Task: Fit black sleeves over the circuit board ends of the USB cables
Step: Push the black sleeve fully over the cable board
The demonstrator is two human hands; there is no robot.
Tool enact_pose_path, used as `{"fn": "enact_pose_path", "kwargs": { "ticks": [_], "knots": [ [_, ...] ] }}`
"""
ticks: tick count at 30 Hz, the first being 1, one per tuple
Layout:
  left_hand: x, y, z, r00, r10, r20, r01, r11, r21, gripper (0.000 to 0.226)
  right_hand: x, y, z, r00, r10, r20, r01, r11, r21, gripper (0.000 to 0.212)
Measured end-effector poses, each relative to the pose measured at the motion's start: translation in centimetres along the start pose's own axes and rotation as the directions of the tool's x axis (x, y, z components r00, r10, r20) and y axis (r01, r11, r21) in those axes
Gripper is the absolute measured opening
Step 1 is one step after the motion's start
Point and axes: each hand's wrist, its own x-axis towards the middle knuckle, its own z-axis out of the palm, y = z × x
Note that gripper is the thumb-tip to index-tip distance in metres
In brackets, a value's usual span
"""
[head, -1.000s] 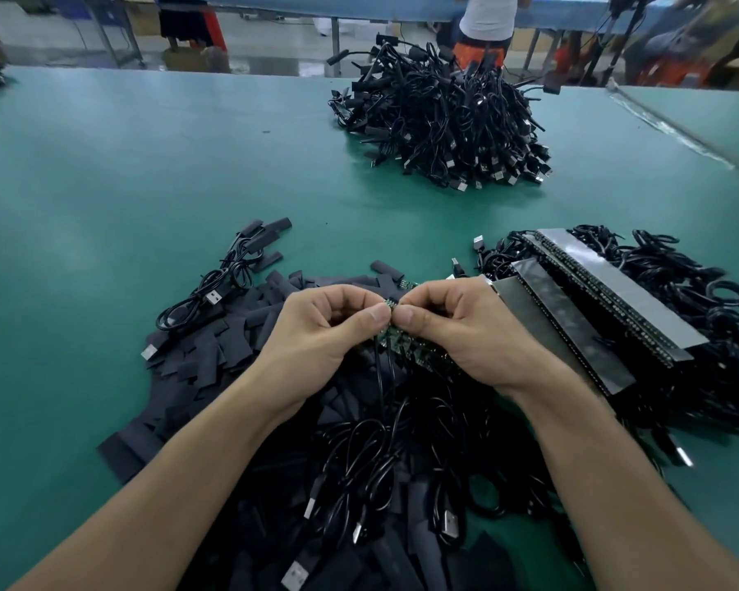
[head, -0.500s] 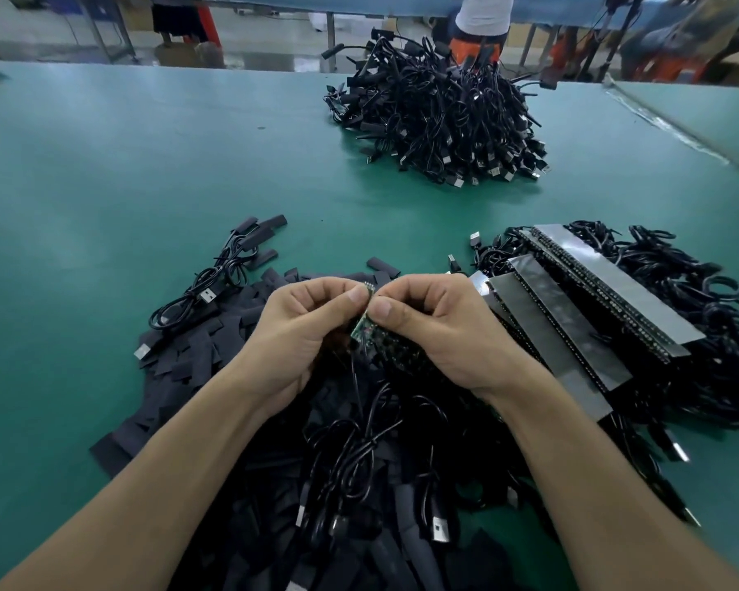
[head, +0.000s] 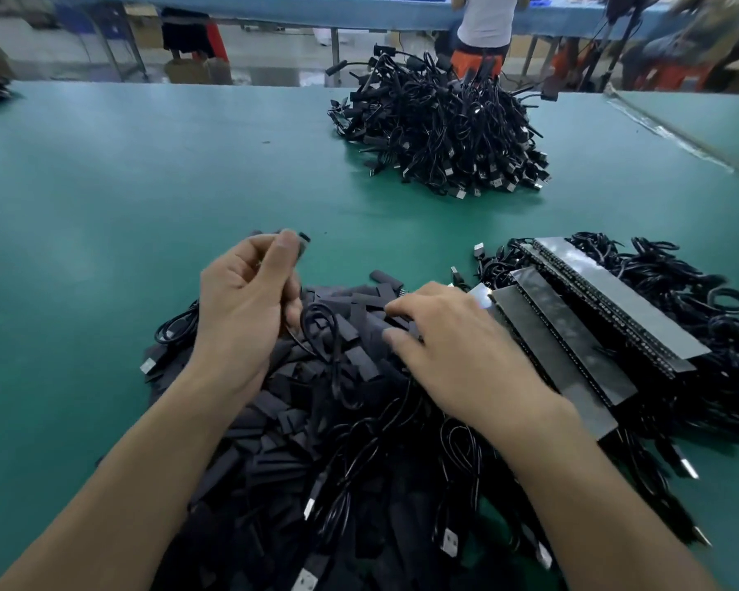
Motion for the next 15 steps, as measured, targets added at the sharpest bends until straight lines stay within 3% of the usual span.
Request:
{"fn": "enact_pose_path", "kwargs": {
  "ticks": [3,5,10,13,15],
  "knots": [
    [-0.2,-0.9,0.2,0.999,-0.037,0.019,0.036,0.997,0.064,0.034,0.2,0.3,2.0,0.995,0.044,0.090,-0.035,0.995,-0.096,0.039],
    [-0.4,-1.8,0.7,0.996,-0.081,0.024,0.078,0.990,0.118,0.033,0.4,0.7,2.7,0.995,0.050,0.089,-0.044,0.997,-0.065,0.040],
    [-0.8,-3.4,1.2,0.990,-0.130,0.056,0.118,0.976,0.182,0.024,0.9,1.5,3.1,0.999,0.008,-0.040,0.000,0.981,0.193,0.025],
    [-0.9,-3.4,1.0,0.988,-0.118,0.101,0.101,0.982,0.160,0.024,1.0,1.7,2.8,0.988,0.082,-0.133,-0.010,0.881,0.473,0.012],
    [-1.1,-3.3,0.9,0.989,-0.105,0.104,0.089,0.985,0.146,0.018,1.2,1.9,2.6,0.972,0.148,-0.183,-0.021,0.829,0.558,0.015]
  ]
}}
